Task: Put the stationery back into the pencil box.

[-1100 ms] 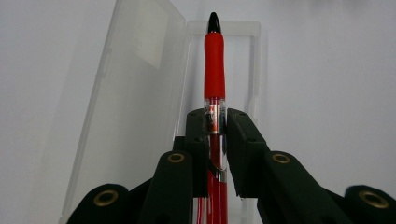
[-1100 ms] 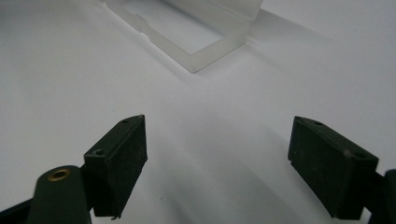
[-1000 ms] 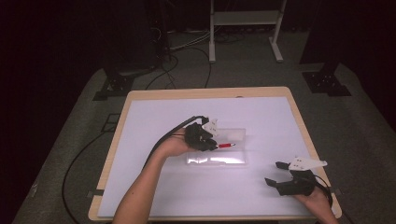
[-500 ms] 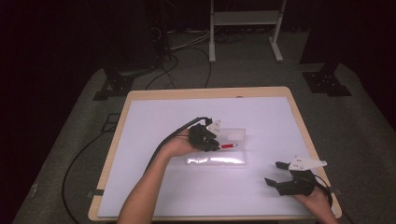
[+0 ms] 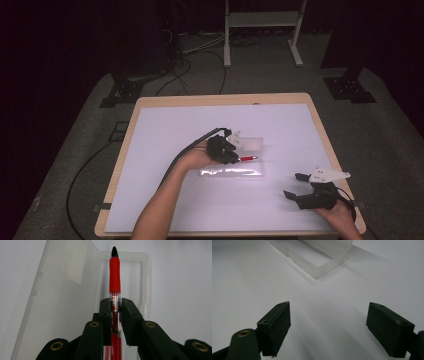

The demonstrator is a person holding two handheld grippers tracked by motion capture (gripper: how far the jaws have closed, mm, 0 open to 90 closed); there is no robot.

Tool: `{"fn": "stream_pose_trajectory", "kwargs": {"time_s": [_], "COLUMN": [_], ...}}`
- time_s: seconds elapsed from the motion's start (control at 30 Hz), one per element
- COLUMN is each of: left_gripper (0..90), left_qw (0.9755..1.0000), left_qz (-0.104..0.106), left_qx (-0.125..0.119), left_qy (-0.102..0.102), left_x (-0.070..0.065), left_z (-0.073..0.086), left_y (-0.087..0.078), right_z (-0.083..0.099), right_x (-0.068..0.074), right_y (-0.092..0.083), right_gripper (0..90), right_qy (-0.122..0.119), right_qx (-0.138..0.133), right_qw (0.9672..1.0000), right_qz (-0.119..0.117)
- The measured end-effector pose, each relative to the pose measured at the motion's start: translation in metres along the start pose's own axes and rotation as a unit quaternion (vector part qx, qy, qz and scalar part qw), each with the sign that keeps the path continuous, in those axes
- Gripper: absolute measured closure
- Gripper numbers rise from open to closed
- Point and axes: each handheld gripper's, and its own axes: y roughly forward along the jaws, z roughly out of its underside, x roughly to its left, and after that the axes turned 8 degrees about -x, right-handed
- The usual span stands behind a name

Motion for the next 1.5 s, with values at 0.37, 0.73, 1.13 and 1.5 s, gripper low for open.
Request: {"fn": "stream_pose_trajectory", "kwargs": {"time_s": [0.37, 0.73, 1.13, 1.5], "left_gripper": [78.7, 78.7, 78.7, 78.6], "left_qw": [1.0, 0.9999, 0.9996, 0.9995], "left_qz": [0.007, 0.009, 0.014, 0.012], "left_qx": [0.006, 0.012, 0.026, 0.029], "left_qy": [0.0, -0.005, -0.004, -0.007], "left_x": [-0.001, -0.001, -0.001, -0.001], "left_z": [0.001, 0.005, 0.009, 0.012], "left_y": [0.014, 0.026, 0.034, 0.037], "right_z": [0.0, 0.001, 0.001, 0.001], "right_x": [0.0, 0.0, 0.0, 0.0], "right_y": [0.0, 0.0, 0.0, 0.0], "right_gripper": [18.9, 18.9, 18.9, 18.9], "right_qy": [0.0, 0.002, 0.002, 0.001], "right_qx": [0.001, 0.003, 0.003, 0.003], "right_qw": [1.0, 1.0, 1.0, 1.0], "right_qz": [-0.001, -0.002, -0.001, -0.001]}}
